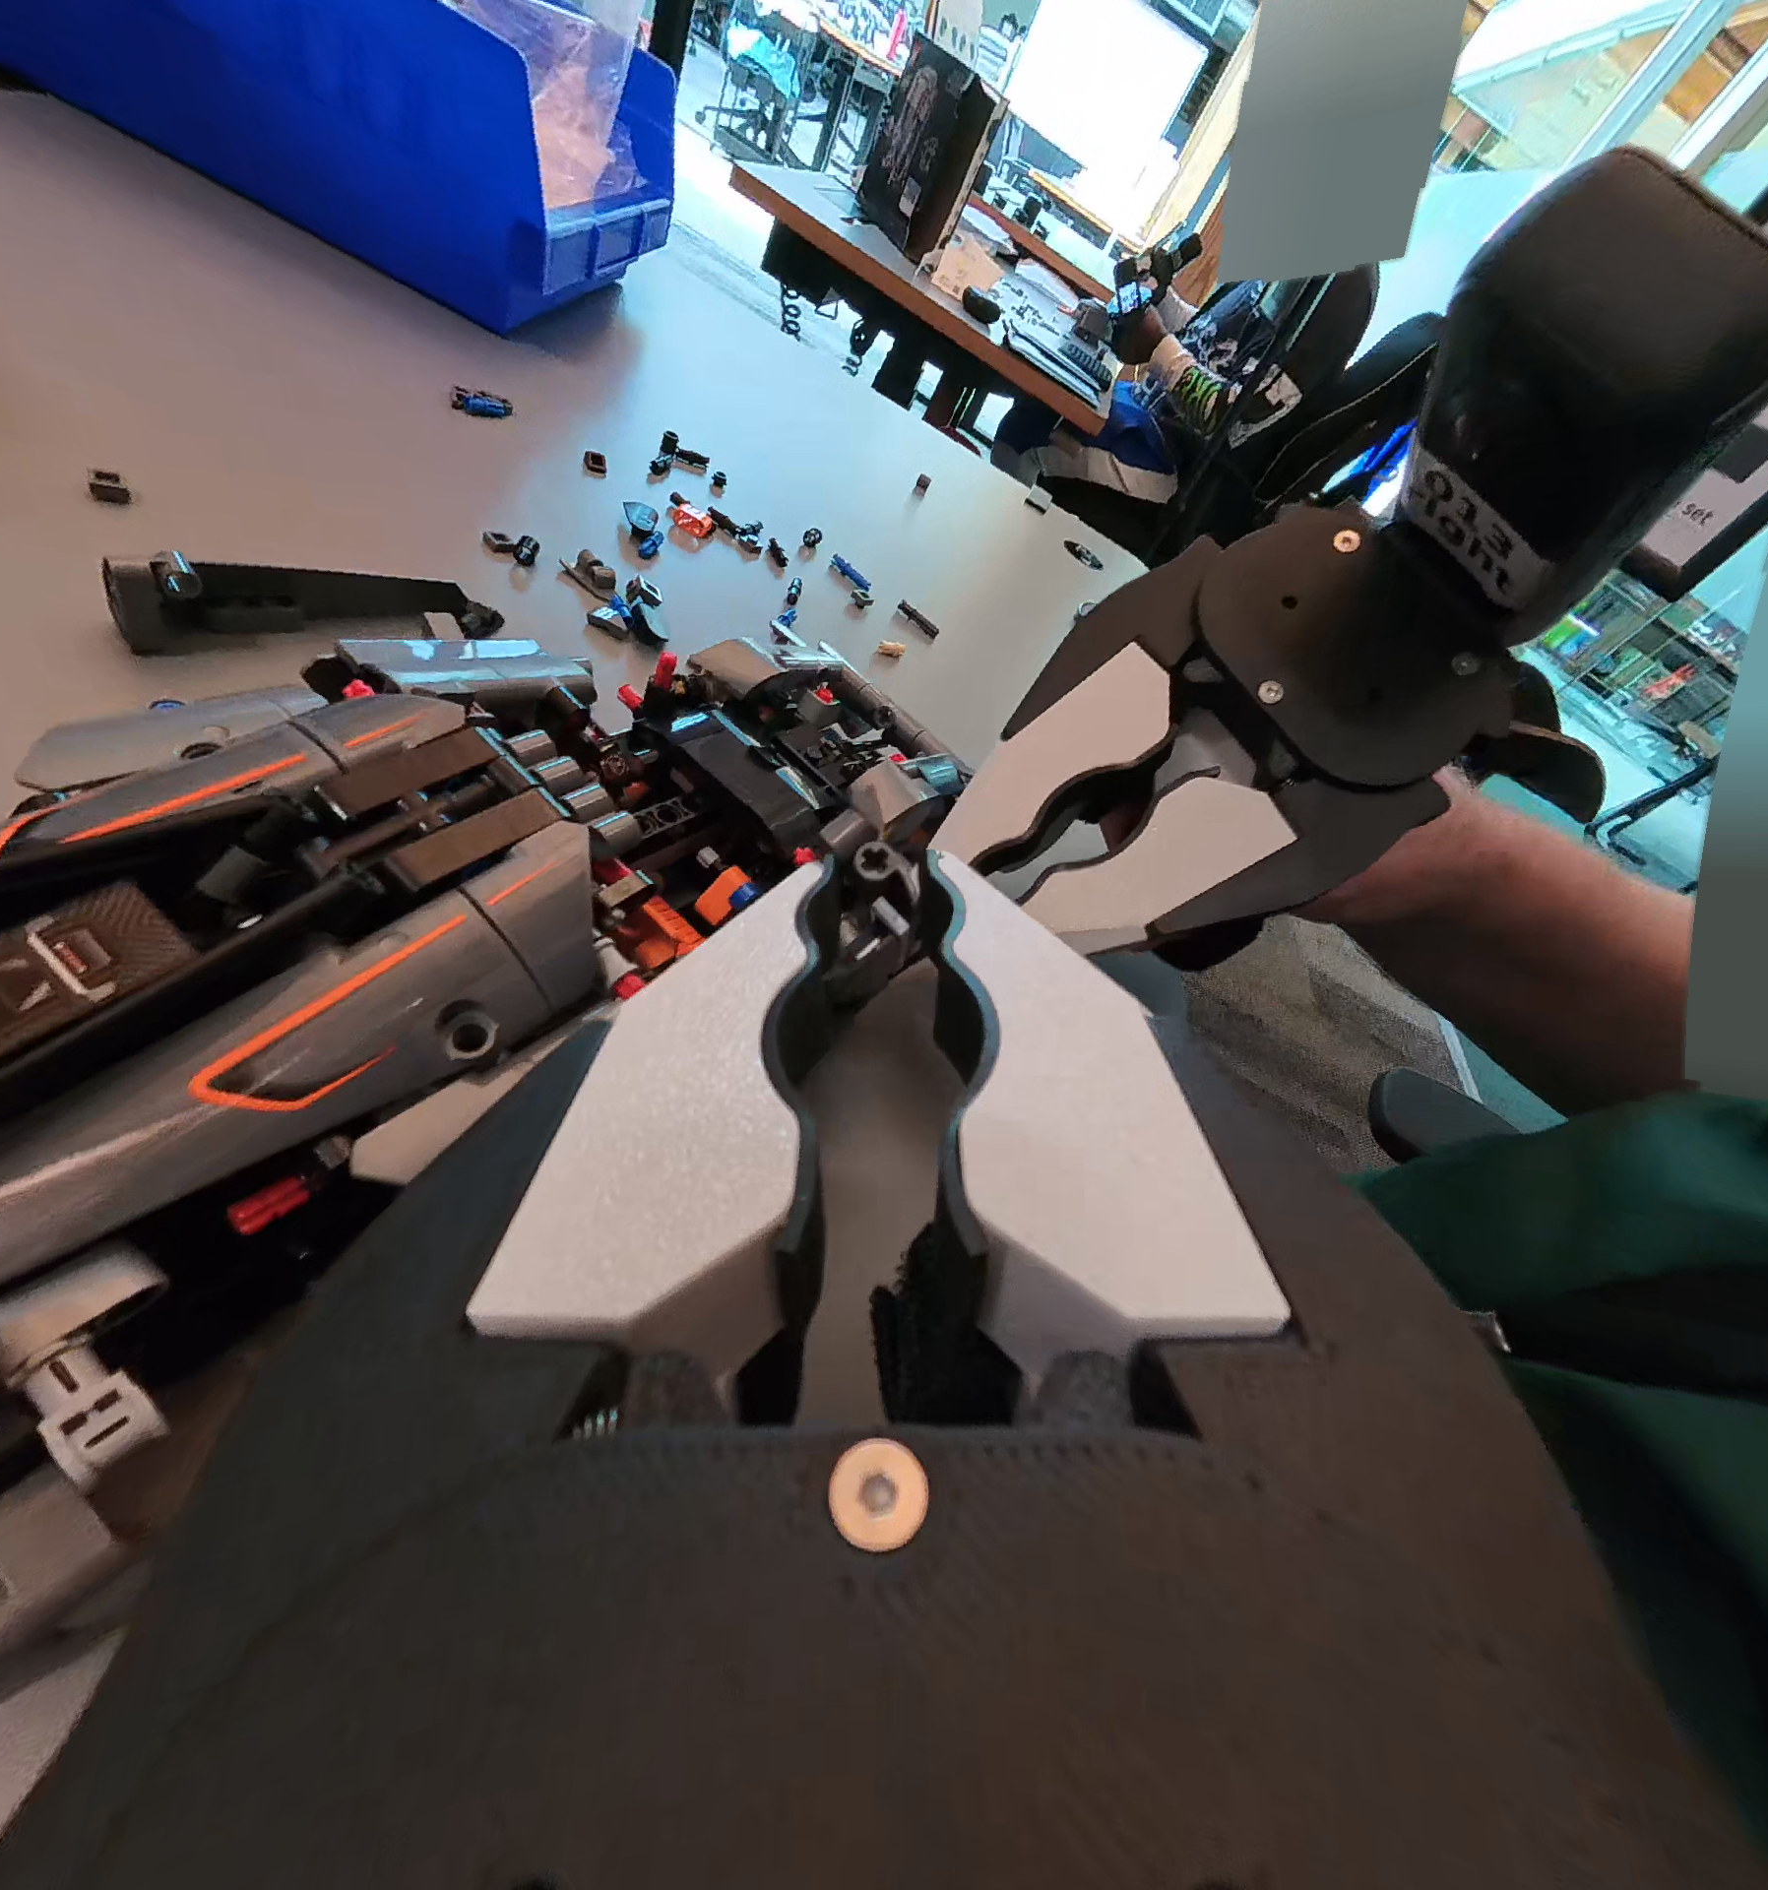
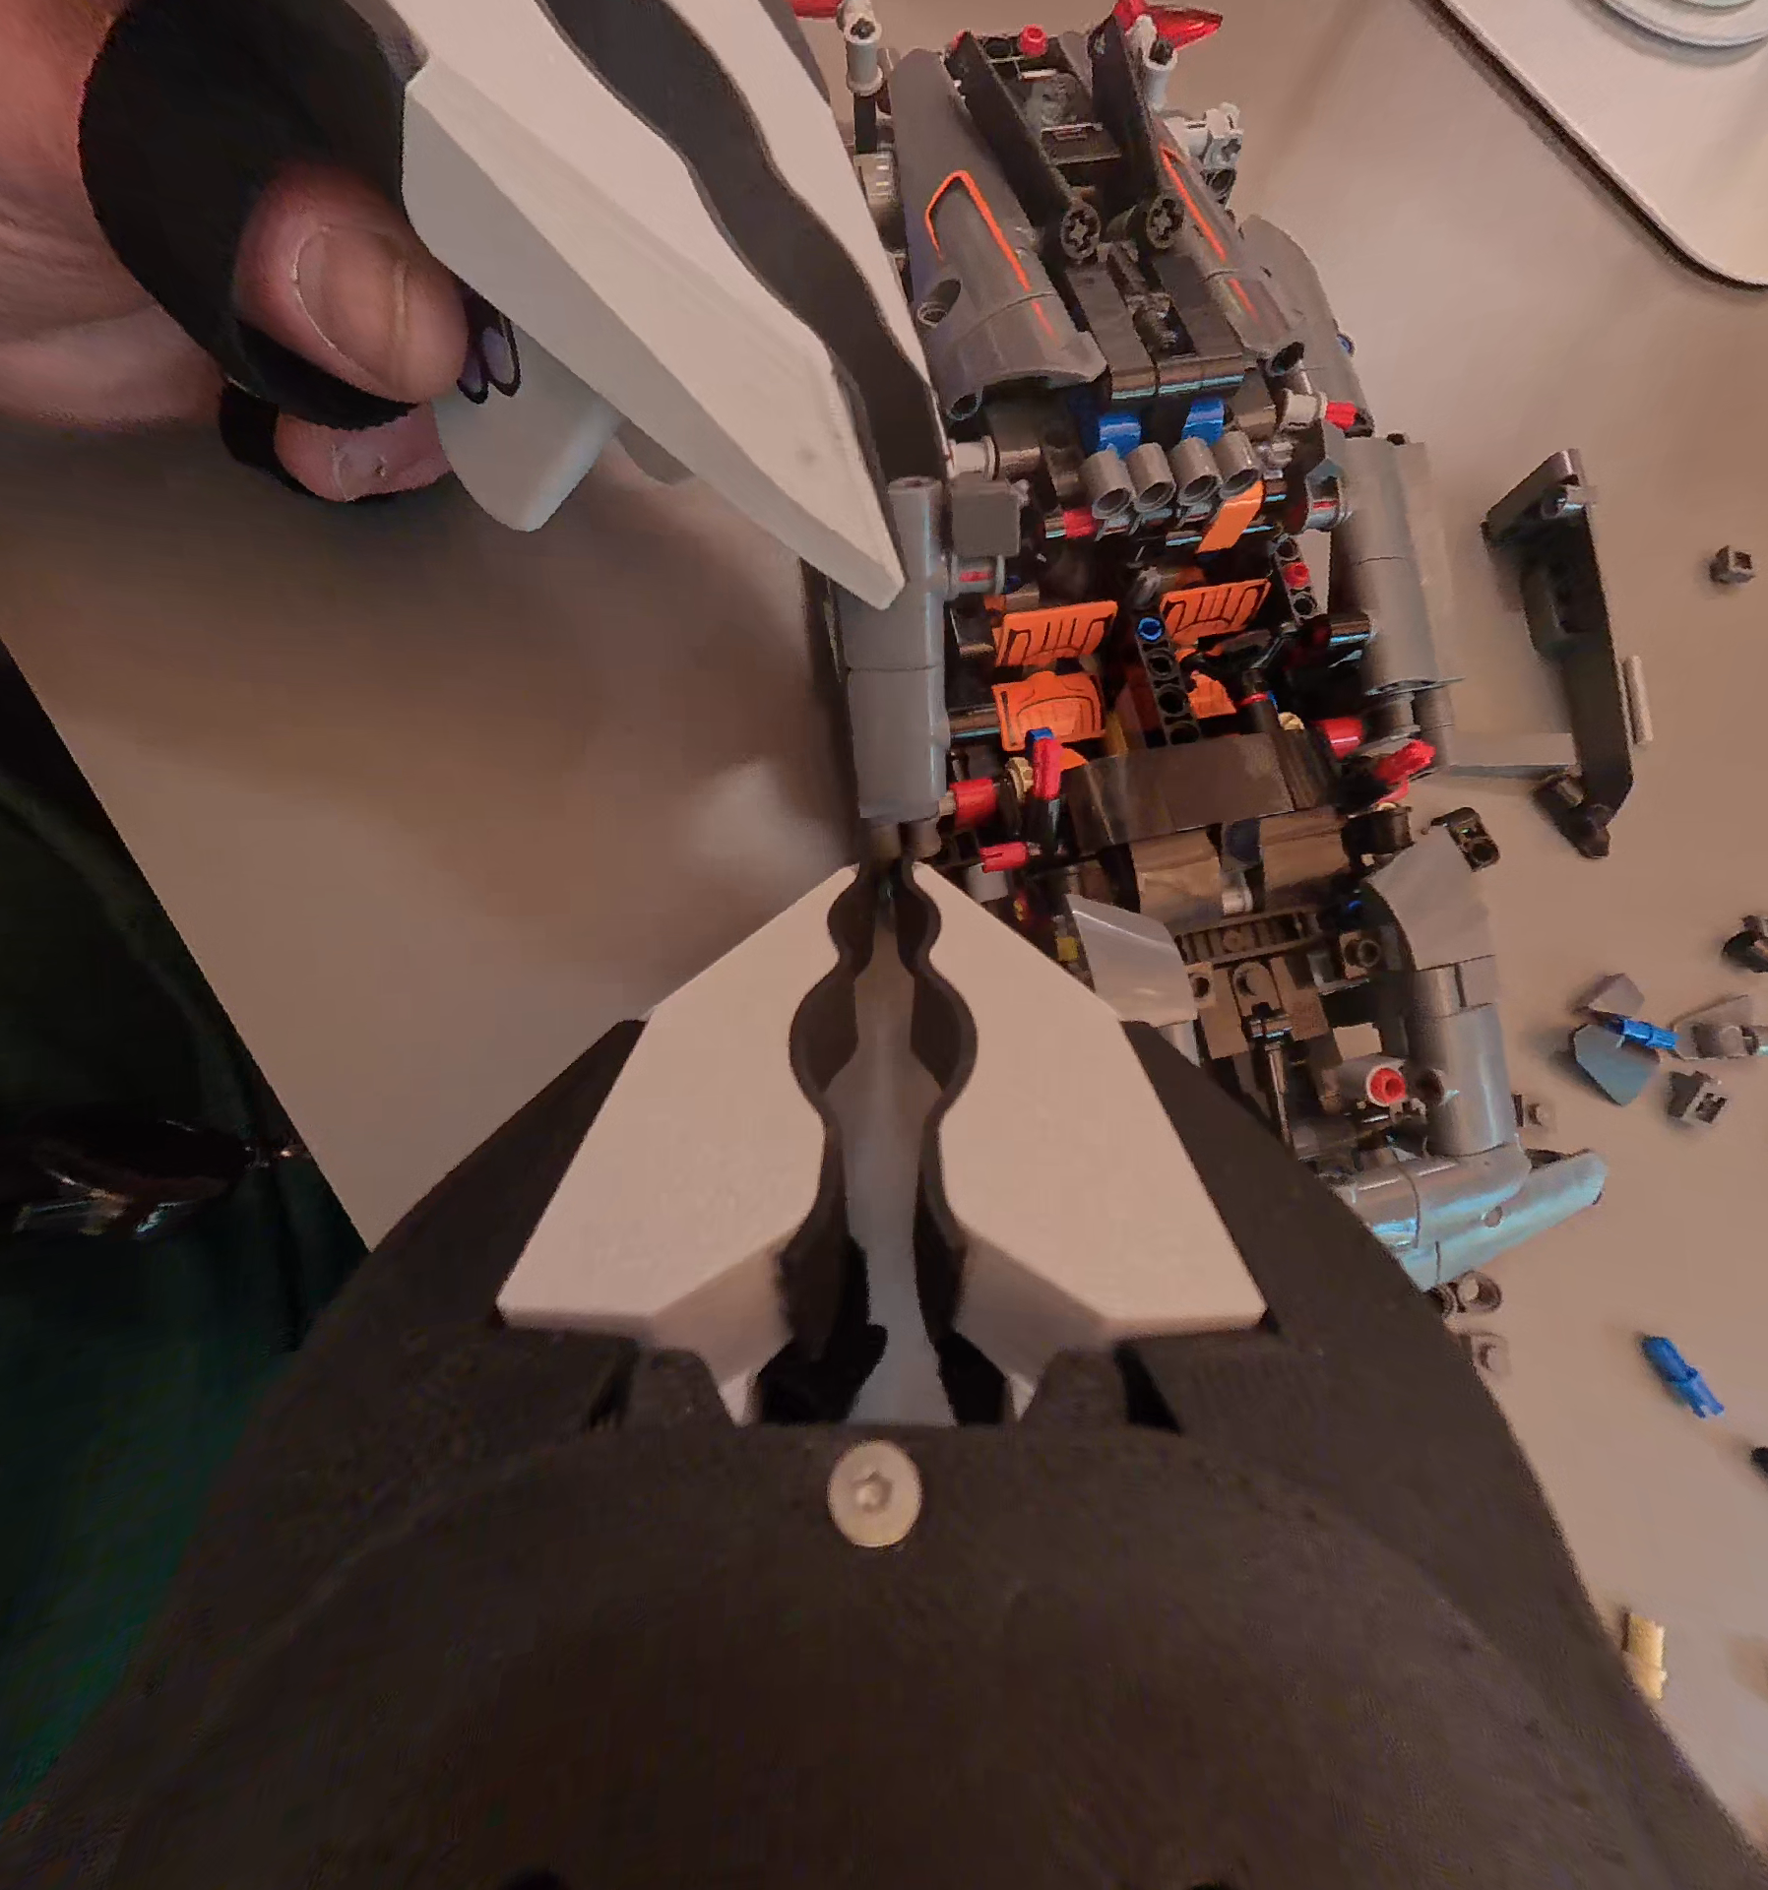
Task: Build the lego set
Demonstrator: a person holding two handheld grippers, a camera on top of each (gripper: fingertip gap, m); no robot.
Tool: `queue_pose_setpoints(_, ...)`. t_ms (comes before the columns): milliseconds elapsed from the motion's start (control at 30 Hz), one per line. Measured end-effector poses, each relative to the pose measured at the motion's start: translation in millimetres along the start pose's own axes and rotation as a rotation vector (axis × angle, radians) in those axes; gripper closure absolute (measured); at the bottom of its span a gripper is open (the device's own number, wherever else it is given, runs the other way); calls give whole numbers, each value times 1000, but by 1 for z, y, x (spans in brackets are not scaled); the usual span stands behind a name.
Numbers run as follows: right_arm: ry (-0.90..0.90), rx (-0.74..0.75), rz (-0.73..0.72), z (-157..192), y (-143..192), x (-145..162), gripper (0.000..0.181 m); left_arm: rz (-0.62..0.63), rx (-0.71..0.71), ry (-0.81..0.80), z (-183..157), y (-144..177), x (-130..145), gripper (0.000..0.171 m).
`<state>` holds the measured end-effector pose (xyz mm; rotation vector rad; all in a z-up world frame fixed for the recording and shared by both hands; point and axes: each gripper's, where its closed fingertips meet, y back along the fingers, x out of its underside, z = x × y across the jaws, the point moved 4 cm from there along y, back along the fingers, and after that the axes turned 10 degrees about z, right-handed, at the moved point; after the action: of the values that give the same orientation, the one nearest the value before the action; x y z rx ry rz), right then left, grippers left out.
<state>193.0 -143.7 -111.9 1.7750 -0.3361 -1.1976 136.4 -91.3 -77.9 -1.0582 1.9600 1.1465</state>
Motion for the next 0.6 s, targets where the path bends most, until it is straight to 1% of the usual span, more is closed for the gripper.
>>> queue_pose_setpoints(167, 16, 16, 21, 0, -2, 2, 181, 21, -30, -60, -6, -6, -3, 159)
queue_pose_setpoints(267, 2, 3, 18, -1, -1, 2, 181, 28, -40, -63, -5, -7, -4, 158)
queue_pose_setpoints(367, -28, -5, -28, -3, 3, -1, 181, 38, -80, -68, 1, -2, -2, 159)
queue_pose_setpoints(433, -51, -28, -47, -2, 6, -1, 177, 45, -79, -50, 5, 1, 0, 158)
queue_pose_setpoints(533, -21, 17, -33, -1, 7, -1, 175, 47, -87, -63, 6, 4, 1, 156)
queue_pose_setpoints(600, -4, 21, -47, 3, 9, -6, 175, 44, -108, -79, 7, 7, 1, 153)
